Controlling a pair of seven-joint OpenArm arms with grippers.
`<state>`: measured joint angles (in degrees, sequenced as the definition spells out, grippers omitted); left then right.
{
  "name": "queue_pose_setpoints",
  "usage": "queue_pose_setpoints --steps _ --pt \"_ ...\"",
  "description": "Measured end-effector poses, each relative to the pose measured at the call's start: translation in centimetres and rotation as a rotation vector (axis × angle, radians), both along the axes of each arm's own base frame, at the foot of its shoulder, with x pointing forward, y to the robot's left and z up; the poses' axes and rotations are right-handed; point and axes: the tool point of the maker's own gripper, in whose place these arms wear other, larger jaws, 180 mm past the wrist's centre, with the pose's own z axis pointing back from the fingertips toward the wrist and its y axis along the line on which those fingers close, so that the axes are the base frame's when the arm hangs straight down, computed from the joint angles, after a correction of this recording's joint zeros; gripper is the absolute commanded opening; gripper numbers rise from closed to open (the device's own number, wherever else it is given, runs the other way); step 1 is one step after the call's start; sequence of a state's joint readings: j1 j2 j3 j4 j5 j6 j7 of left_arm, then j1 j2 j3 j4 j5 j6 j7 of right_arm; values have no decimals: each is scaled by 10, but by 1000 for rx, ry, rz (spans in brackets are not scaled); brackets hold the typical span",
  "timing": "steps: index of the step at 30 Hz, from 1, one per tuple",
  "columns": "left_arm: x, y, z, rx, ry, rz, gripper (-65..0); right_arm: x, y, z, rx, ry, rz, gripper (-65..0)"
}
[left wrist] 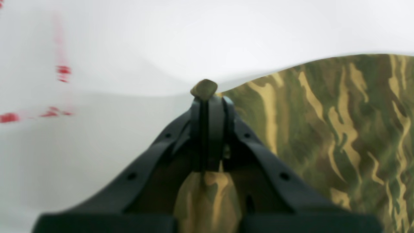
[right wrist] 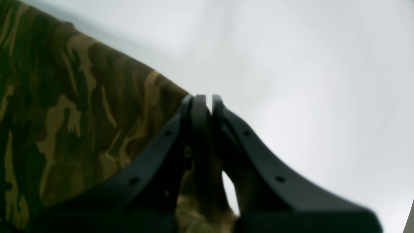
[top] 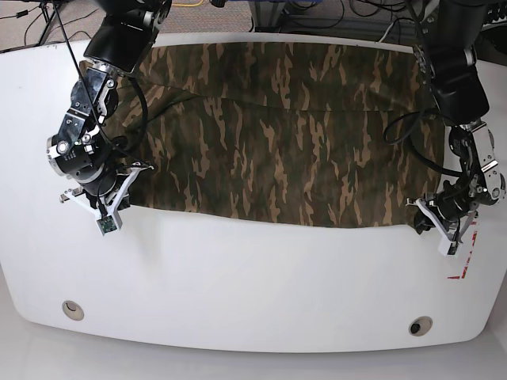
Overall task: Layout the t-shirt on the table in an organized manner, then fold the t-shirt properly
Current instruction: 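Lift the grasped edge and fold it over onto the held edge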
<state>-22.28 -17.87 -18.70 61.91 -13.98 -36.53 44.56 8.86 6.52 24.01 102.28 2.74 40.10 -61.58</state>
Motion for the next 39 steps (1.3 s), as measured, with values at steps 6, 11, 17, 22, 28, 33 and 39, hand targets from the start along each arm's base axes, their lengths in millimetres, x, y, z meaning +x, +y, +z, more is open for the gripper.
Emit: queue_pose_setpoints --steps 6,11,17,22,28,33,39 --pt "-6 8 17 43 -20 -31 -650 -6 -11 -3 -10 11 -21 -650" --pt "-9 20 30 52 -32 -6 -650 -12 -27 -3 -11 12 -64 -650" --pt "-16 36 46 67 -63 7 -650 -15 -36 -2 -4 6 -91 -650" --pt "-24 38 50 117 -42 -5 -650 -22 -33 -3 -4 4 -84 -650" --pt "-41 46 59 161 -40 9 -650 -38 -33 3 -38 -8 -78 -650" --pt "-57 52 65 225 -24 16 -650 -49 -25 4 -41 -8 -71 -650" --pt "-77 50 63 260 0 5 -650 -69 -37 -9 -28 58 -135 -650"
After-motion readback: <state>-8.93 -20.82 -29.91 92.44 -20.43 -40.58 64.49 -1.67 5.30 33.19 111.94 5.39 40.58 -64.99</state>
